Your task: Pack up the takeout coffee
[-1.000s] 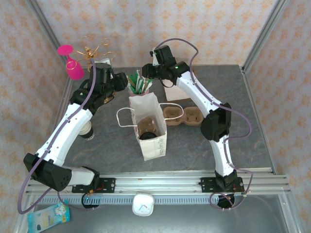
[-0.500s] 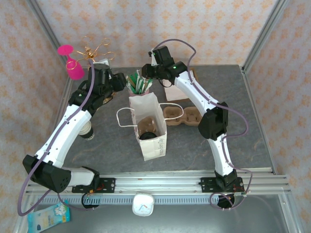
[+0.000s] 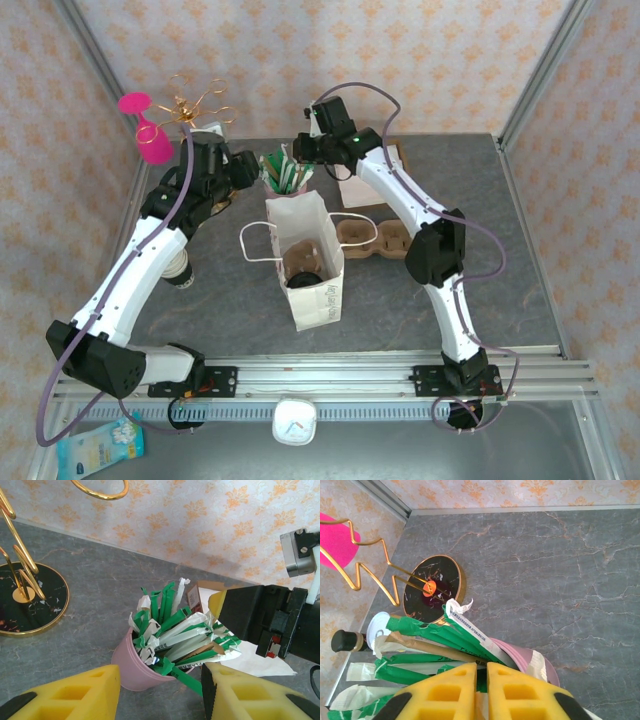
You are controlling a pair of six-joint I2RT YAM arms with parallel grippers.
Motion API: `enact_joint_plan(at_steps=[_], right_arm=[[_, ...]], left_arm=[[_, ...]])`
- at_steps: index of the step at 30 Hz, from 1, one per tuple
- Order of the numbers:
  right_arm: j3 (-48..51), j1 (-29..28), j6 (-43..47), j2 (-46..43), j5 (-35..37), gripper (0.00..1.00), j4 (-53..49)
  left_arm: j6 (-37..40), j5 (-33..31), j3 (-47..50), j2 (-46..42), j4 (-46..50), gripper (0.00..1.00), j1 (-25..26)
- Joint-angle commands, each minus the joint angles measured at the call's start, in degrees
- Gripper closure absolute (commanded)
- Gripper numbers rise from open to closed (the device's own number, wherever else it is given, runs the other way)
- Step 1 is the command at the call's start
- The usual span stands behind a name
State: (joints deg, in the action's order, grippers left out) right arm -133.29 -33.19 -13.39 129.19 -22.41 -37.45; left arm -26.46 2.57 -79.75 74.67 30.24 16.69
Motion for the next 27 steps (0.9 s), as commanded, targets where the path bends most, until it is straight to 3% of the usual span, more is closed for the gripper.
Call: enact_joint_plan(at_steps=[1,4,27], right_arm=[[-3.14,-0.03,0.32,0.15,-0.73,0.93,0.26],[-4.22,-0.03,0.04,-0.51,-0.15,1.0,-0.2],[-3.84,0.03,-0.87,-16.38,1.15,1.0,0.41]], left_arm=[[0.65,0.24,0.24,-1.32,-1.15,0.51,-0.59],[0.54,0.29,0.2,-1.25,-1.17,0.51,-0.63],[-0.4,5.41,-0.67,-4.62,-0.38,0.56,-0.61]])
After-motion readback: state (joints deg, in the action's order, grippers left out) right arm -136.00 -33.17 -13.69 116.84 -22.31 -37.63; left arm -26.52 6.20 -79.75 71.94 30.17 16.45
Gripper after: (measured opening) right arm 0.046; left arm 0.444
